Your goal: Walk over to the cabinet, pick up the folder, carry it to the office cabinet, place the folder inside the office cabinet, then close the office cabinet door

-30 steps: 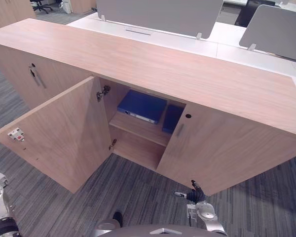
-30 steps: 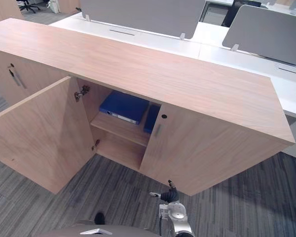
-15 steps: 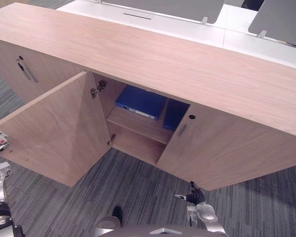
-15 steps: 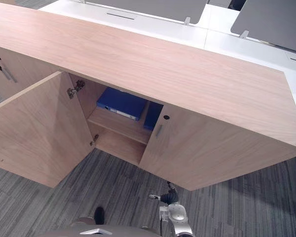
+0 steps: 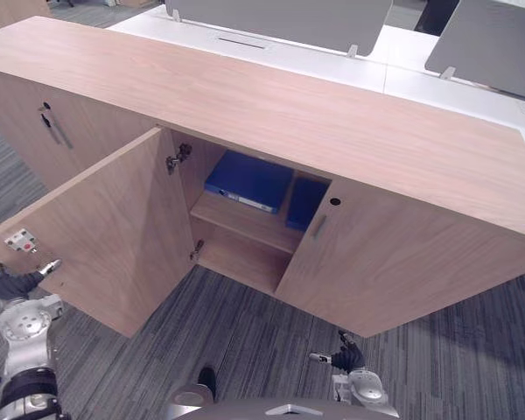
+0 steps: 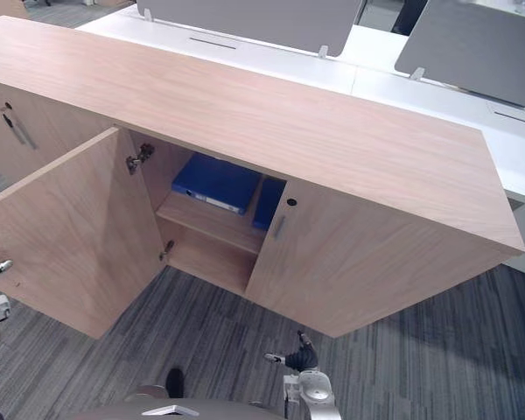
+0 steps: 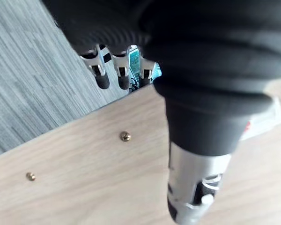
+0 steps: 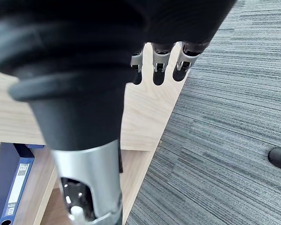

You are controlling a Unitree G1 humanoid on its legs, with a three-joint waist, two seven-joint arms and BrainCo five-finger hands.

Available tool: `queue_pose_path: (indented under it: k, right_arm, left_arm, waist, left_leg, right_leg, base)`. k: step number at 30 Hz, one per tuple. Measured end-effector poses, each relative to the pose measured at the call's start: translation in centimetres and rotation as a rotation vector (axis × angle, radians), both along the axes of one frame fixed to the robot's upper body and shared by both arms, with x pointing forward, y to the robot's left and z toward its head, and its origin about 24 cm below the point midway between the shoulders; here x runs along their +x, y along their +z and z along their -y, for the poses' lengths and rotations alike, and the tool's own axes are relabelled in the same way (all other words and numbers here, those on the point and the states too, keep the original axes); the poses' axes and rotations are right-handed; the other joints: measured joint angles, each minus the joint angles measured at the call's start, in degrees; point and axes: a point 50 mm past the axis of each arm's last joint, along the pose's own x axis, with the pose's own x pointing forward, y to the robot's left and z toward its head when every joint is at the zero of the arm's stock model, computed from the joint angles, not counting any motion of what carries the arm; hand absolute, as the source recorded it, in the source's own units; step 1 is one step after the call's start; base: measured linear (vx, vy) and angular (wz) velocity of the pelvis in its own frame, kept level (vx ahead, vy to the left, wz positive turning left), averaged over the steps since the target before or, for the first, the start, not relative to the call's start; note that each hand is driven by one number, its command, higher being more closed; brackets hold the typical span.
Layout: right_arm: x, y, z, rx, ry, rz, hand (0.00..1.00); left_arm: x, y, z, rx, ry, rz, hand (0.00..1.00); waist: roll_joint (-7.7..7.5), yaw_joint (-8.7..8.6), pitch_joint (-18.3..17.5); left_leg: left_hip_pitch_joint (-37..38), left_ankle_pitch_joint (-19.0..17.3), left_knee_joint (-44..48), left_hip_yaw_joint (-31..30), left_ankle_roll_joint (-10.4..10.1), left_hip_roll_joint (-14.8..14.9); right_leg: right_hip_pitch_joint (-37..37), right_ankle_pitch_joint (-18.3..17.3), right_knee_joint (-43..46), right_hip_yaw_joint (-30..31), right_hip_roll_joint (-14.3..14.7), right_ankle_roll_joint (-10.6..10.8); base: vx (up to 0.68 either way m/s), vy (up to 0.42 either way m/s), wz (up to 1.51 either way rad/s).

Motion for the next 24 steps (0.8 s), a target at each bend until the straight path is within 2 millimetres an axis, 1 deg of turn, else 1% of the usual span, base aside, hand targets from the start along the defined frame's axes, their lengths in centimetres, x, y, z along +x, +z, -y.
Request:
queue_pose_path:
  k: [4,6,9,13,16,17,18,19,21,22,24]
  right_arm:
    - [-0.1,0.0,-0.1,0.01,0.008,-0.003,0.0]
    - [0.0,0.0,-0.1,0.015,0.012,-0.001,0.0]
    - [0.2,0.0,-0.3,0.025,0.018,0.005,0.0]
    - [0.5,0.1,-0.5,0.035,0.026,0.012,0.0]
    - [0.9,0.3,-0.9,0.048,0.027,0.031,0.0]
    - [1.0,0.4,-0.9,0.048,0.028,0.038,0.0]
    - [1.2,0.6,-0.9,0.046,0.029,0.051,0.0]
    - [1.3,0.7,-0.9,0.046,0.029,0.053,0.0]
    - [1.3,0.7,-0.9,0.045,0.031,0.054,0.0]
    - [1.3,0.7,-0.9,0.046,0.032,0.052,0.0]
    - [1.3,0.6,-1.2,0.052,0.033,0.044,0.0]
  left_arm:
    - [-0.8,-1.1,1.7,-0.056,-0.012,0.03,0.0]
    - [-1.4,-2.1,3.0,-0.114,-0.024,0.044,0.0]
    - [-1.9,-3.0,4.3,-0.156,-0.065,0.033,0.0]
    - [-3.0,-5.1,6.9,-0.237,-0.136,-0.028,0.0]
    - [-3.8,-5.5,9.0,-0.279,-0.208,-0.03,0.0]
    - [-3.9,-5.6,9.4,-0.287,-0.223,-0.032,0.0]
    - [-4.1,-5.9,10.4,-0.31,-0.26,-0.04,0.0]
    - [-4.2,-6.2,10.8,-0.323,-0.276,-0.046,0.0]
    - [-4.5,-7.1,12.9,-0.388,-0.342,-0.07,0.0]
    - [-4.6,-7.3,13.4,-0.402,-0.359,-0.074,0.0]
    - [-4.3,-7.7,15.7,-0.449,-0.463,-0.092,0.0]
  waist:
    - [0.04,-0.02,-0.1]
    - [-0.15,0.11,-0.4]
    - [-0.36,0.22,-0.7]
    - [0.51,0.23,-1.1]
    - [0.69,0.23,-1.1]
    - [0.81,0.22,-1.1]
    - [1.15,0.22,-1.1]
    - [1.33,0.18,-1.1]
    - [2.16,0.09,-1.1]
    - [2.34,0.0,-1.2]
    - [2.72,-0.84,-1.5]
  left_leg:
    - [-0.3,0.1,0.0,0.0,0.1,-0.2]
    - [-0.5,0.6,0.0,0.0,0.1,-0.5]
    - [-0.9,1.1,0.0,0.1,0.9,-0.9]
    - [-0.8,1.2,0.0,0.0,1.1,-1.5]
    - [-0.8,1.3,0.0,0.1,1.3,-1.3]
    - [-0.8,1.2,0.0,0.1,1.0,-1.3]
    - [-0.9,1.2,0.0,0.1,1.0,-1.3]
    - [-0.9,1.3,0.0,0.2,1.0,-1.3]
    - [-1.0,1.3,0.0,1.2,1.1,-1.1]
    - [-1.2,1.3,0.0,1.6,1.1,-1.0]
    - [-1.4,1.3,0.0,2.3,1.1,-0.8]
  right_leg:
    - [0.0,0.2,-0.6,0.0,-0.1,0.2]
    - [0.1,0.8,-0.9,-0.1,-0.3,1.0]
    - [0.1,1.0,-1.0,-0.2,-0.5,1.1]
    - [0.3,1.1,-1.1,0.0,-0.8,1.1]
    - [0.3,1.5,-1.1,0.1,-0.8,1.0]
    - [0.3,1.5,-1.1,0.2,-0.8,1.1]
    - [0.1,1.6,-1.1,0.4,-0.8,1.1]
    - [-0.1,1.6,-1.1,0.6,-0.8,1.1]
    - [-0.7,1.5,-1.0,1.7,-0.8,0.9]
    - [-0.9,1.5,-0.9,2.1,-0.8,0.8]
    - [-1.6,1.4,-0.9,3.6,-0.6,1.0]
  base:
    - [-0.01,0.002,0.0]
    - [0.04,0.014,0.04]
    - [0.06,0.013,0.08]
    - [0.02,0.009,0.05]
    - [-0.05,0.002,0.0]
    - [-0.07,0.009,-0.01]
    - [-0.08,0.019,-0.03]
    - [-0.09,0.023,-0.08]
    - [-0.12,0.043,-0.13]
    - [-0.12,0.052,-0.1]
    - [-0.09,0.042,-0.11]
